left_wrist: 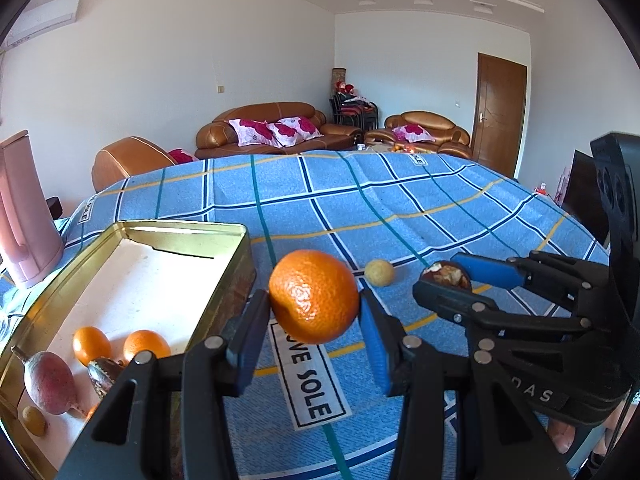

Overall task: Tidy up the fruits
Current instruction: 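Lift the orange and mangosteen and carry both over the tin tray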

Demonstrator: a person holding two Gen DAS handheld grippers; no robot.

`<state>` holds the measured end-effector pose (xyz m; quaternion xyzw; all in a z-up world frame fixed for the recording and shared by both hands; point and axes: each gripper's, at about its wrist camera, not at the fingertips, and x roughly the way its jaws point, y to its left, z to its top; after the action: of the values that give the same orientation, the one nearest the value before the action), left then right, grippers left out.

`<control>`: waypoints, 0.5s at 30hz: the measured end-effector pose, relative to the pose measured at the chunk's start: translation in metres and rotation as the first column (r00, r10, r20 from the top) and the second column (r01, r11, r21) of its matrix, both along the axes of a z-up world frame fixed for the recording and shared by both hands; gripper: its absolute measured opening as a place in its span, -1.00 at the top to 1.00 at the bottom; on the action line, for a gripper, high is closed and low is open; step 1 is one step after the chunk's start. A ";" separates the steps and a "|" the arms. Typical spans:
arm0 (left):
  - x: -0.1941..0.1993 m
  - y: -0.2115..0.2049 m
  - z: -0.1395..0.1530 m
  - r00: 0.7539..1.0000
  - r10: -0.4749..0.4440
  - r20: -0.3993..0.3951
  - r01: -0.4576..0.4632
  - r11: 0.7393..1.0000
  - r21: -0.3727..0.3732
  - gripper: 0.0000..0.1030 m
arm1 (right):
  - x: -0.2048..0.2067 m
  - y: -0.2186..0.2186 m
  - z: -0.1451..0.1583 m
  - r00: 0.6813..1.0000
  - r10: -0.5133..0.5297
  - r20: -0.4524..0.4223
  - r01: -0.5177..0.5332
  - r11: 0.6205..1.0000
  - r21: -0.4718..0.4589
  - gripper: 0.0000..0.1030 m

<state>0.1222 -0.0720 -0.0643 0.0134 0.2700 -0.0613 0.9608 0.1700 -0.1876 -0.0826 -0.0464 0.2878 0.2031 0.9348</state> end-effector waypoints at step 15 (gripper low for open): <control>-0.013 -0.001 0.007 0.997 0.009 0.078 -0.009 1.000 0.007 0.09 | -0.014 -0.005 0.007 0.997 0.017 0.073 -0.021 0.999 0.044 0.15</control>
<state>0.1097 -0.0729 -0.0576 0.0181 0.2325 -0.0555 0.9709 0.1561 -0.1923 -0.0754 -0.0355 0.2487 0.2166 0.9434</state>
